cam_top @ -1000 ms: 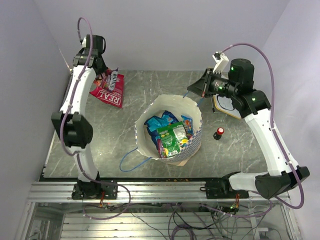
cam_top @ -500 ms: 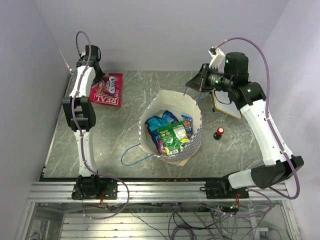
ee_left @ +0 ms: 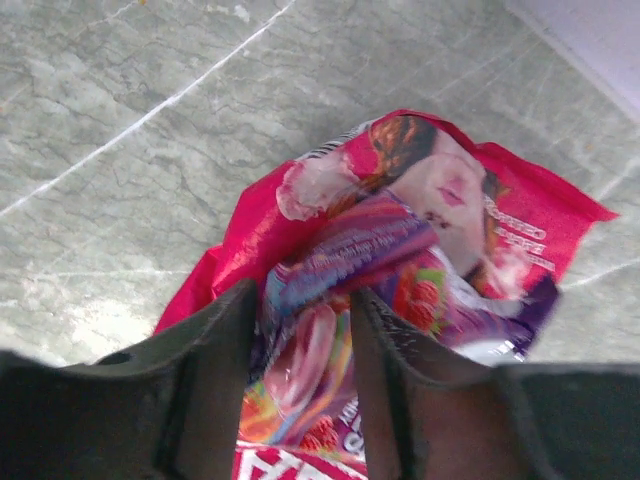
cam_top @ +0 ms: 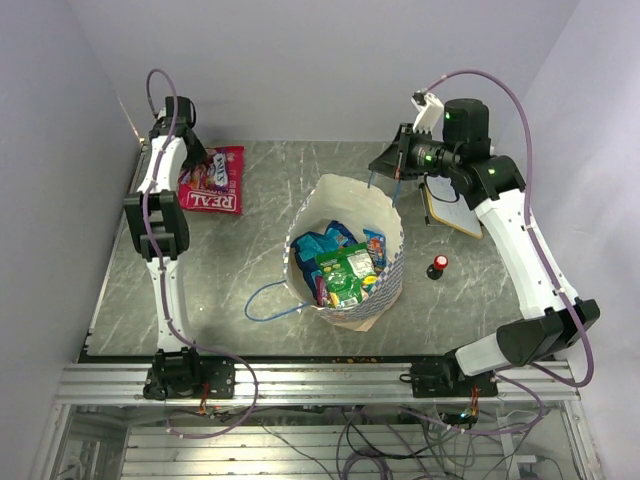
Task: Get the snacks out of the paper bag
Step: Place the snack at the center of the board.
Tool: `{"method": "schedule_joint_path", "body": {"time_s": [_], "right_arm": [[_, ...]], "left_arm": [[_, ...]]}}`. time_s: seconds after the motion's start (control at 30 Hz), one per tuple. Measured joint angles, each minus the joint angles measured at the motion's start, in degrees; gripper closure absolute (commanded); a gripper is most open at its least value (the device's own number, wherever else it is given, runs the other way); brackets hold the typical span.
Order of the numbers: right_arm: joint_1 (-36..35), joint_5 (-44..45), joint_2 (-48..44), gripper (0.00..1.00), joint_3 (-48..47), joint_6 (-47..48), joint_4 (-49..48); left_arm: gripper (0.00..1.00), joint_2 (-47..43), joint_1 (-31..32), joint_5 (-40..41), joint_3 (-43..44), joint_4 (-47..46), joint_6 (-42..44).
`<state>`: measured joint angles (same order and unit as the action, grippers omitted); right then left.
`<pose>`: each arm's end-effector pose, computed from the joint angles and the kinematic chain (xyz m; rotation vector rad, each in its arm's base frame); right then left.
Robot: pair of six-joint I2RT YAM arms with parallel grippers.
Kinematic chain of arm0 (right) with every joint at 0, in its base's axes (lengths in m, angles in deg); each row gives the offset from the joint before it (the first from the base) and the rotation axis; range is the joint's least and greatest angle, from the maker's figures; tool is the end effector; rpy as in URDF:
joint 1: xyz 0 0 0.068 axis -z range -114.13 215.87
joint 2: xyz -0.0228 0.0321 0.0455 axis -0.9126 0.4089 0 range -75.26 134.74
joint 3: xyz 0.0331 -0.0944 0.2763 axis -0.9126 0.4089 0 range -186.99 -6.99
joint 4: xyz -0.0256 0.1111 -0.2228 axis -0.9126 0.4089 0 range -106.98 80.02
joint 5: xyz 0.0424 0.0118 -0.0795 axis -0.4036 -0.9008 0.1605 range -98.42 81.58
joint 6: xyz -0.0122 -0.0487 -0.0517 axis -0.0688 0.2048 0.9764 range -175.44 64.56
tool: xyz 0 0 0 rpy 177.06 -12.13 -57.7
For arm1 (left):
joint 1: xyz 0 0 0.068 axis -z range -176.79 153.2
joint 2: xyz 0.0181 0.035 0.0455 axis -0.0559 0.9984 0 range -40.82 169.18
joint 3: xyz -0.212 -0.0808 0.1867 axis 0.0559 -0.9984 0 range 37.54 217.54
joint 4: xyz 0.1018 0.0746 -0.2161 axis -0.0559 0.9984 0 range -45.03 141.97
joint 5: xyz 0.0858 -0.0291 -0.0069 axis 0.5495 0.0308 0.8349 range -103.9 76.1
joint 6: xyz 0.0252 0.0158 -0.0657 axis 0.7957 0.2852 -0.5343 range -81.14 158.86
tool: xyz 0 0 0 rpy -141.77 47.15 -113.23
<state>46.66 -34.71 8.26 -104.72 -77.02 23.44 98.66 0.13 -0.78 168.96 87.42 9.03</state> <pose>0.2872 0.1280 0.4565 -0.2587 2.0830 0.9050 0.5587 0.0437 0.2239 -0.7812 2.2931 0.0698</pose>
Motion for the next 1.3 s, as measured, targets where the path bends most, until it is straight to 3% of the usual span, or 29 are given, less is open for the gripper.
{"method": "schedule_joint_path", "body": {"time_s": [0.13,0.33,0.5,0.8,1.07,1.3], "right_arm": [[0.0,-0.1,1.0,1.0,-1.5,0.4,0.2],[0.0,-0.3,2.3,1.0,-2.3,1.3,0.1],[0.0,-0.3,2.4,1.0,-2.3,5.5,-1.2],[0.0,1.4,4.3,1.0,-7.6,17.1,-1.1],[1.5,-0.9,9.0,1.0,-11.8,28.2,-1.0],[1.7,-6.0,13.5,1.0,-19.1,35.9,-0.3]], "left_arm": [[0.31,-3.5,0.0,-0.9,-0.9,0.4,-0.2],[0.26,-16.2,0.0,-3.8,-6.8,0.3,-1.2],[0.25,-27.8,1.0,-9.1,-15.3,0.2,-2.5],[0.25,-49.0,8.4,-18.6,-35.6,1.8,-2.6],[0.24,-65.6,8.1,-24.4,-42.3,4.2,-2.8],[0.24,-70.4,8.1,-28.9,-44.3,6.8,-3.6]]}}
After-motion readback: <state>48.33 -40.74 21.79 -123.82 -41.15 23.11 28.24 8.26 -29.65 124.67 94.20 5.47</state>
